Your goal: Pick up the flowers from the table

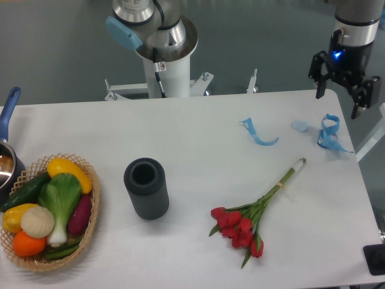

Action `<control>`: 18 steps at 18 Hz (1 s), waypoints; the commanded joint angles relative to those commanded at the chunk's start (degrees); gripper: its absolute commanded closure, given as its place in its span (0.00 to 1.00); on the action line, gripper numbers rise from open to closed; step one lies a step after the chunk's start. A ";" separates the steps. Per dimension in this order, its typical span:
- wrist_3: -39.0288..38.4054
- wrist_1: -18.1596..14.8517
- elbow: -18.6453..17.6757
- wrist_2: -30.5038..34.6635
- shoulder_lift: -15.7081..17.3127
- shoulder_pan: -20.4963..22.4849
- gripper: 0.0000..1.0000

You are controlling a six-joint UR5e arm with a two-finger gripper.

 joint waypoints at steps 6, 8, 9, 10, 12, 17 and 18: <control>-0.09 0.18 -0.79 0.26 0.00 -0.17 0.00; -0.53 0.09 -0.97 0.00 -0.26 -0.26 0.00; -0.61 0.00 -1.05 -0.09 -0.35 -0.35 0.00; -0.70 0.00 -1.40 -0.17 -0.53 -0.35 0.00; -0.79 0.09 -2.28 -0.17 -0.62 -0.44 0.00; -2.10 0.00 -3.95 -0.26 -2.11 -1.66 0.00; -3.85 0.00 -4.13 -0.26 -2.72 -2.37 0.00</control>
